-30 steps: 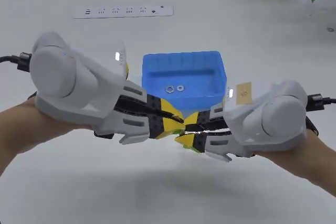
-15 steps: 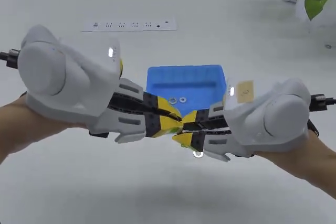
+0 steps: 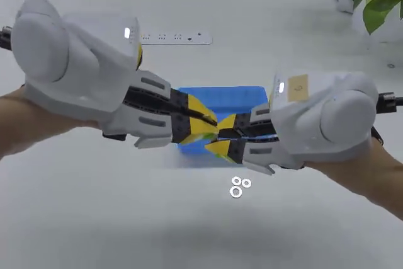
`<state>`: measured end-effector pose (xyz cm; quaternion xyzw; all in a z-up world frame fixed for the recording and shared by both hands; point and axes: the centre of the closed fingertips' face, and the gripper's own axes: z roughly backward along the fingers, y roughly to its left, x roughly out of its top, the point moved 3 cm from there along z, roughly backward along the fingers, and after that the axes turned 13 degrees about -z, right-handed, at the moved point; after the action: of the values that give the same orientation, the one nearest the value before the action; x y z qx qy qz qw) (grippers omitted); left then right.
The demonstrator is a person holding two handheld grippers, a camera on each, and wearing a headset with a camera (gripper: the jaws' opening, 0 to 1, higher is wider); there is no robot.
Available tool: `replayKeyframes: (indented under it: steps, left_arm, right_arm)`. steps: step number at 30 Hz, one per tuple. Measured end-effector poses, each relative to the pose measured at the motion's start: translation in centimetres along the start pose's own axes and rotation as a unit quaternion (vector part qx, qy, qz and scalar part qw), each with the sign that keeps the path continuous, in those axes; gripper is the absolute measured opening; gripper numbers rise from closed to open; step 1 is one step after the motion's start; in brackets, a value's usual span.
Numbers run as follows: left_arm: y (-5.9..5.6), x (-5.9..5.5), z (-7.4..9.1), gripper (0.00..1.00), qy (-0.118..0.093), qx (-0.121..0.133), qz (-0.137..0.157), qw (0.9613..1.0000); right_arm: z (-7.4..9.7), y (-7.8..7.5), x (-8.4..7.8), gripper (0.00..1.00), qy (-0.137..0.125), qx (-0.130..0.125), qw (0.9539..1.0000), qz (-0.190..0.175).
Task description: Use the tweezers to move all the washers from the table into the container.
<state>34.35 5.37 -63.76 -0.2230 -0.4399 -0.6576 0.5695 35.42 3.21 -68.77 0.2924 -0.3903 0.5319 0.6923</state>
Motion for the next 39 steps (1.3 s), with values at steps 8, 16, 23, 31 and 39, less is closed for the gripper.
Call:
replayKeyframes:
  steps: [8, 16, 23, 31, 39]
  left_arm:
    - [3.2, -0.8, -1.1, 0.07, -0.008, 0.011, -0.008, 0.9999]
    - [4.6, -3.6, -2.6, 0.07, -0.001, 0.014, 0.022, 0.9997]
    - [5.1, -5.5, -3.6, 0.07, 0.005, 0.009, 0.04, 0.9991]
    - [5.1, -6.7, -3.9, 0.07, 0.015, 0.005, 0.051, 0.9986]
    - [4.9, -7.1, -4.2, 0.07, 0.021, 0.006, 0.056, 0.9982]
  right_arm:
    - [-0.4, -3.5, 0.3, 0.11, -0.001, -0.019, 0.9998, 0.0]
    - [-2.5, -5.4, -1.5, 0.11, 0.02, -0.015, 0.9996, -0.013]
    - [-3.9, -6.1, -2.9, 0.11, 0.034, -0.007, 0.9988, -0.034]
    - [-4.8, -6.1, -3.6, 0.11, 0.044, 0.002, 0.9981, -0.043]
    - [-5.2, -6.3, -4.1, 0.11, 0.05, 0.007, 0.9974, -0.052]
